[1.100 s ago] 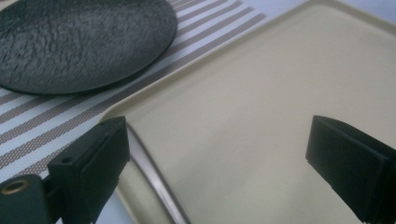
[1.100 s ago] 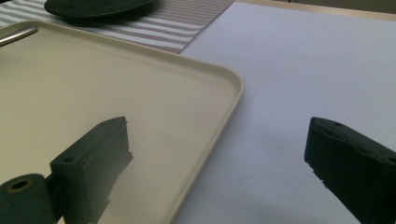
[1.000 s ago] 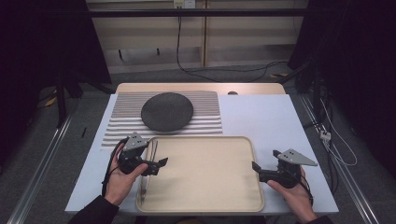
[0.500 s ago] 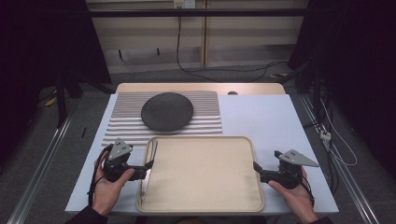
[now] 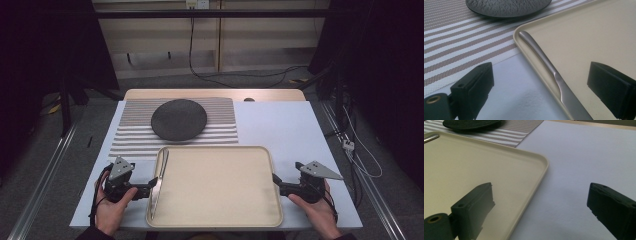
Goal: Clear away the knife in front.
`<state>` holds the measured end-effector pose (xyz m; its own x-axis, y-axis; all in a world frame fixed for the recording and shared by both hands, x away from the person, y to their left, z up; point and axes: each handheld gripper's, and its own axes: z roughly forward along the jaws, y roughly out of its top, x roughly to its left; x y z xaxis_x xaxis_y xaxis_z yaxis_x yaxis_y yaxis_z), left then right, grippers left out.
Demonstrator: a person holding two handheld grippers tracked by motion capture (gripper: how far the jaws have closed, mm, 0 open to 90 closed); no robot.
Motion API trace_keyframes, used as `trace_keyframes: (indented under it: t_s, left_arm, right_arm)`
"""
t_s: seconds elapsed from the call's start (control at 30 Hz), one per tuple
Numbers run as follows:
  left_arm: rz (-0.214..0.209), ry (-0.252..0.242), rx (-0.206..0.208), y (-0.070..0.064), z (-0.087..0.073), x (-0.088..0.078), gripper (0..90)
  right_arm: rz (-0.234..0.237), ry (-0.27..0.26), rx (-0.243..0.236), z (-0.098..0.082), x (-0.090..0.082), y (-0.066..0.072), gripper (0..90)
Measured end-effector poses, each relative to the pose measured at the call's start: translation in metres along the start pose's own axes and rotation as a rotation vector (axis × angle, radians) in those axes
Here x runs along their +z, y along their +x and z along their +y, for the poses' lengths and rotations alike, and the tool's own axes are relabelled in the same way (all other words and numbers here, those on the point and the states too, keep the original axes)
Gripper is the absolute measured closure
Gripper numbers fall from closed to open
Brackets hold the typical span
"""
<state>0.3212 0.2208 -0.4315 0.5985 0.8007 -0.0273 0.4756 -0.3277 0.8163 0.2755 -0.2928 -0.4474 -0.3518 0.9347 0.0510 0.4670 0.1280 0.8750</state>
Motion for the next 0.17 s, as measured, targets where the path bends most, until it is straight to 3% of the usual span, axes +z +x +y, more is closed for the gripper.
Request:
trace_keyframes:
  t_s: [0.1,0.17]
  left_arm:
    - [0.008,-0.001,0.014,-0.0005,-0.0007,-0.0012,6.8]
    - [0.0,0.009,0.002,0.0009,-0.0011,0.0002,6.8]
  right_arm:
    - [-0.002,0.0,0.002,0.0002,0.0,-0.0005,6.6]
    - [0.0,0.0,0.004,0.0003,0.0002,-0.0007,6.5]
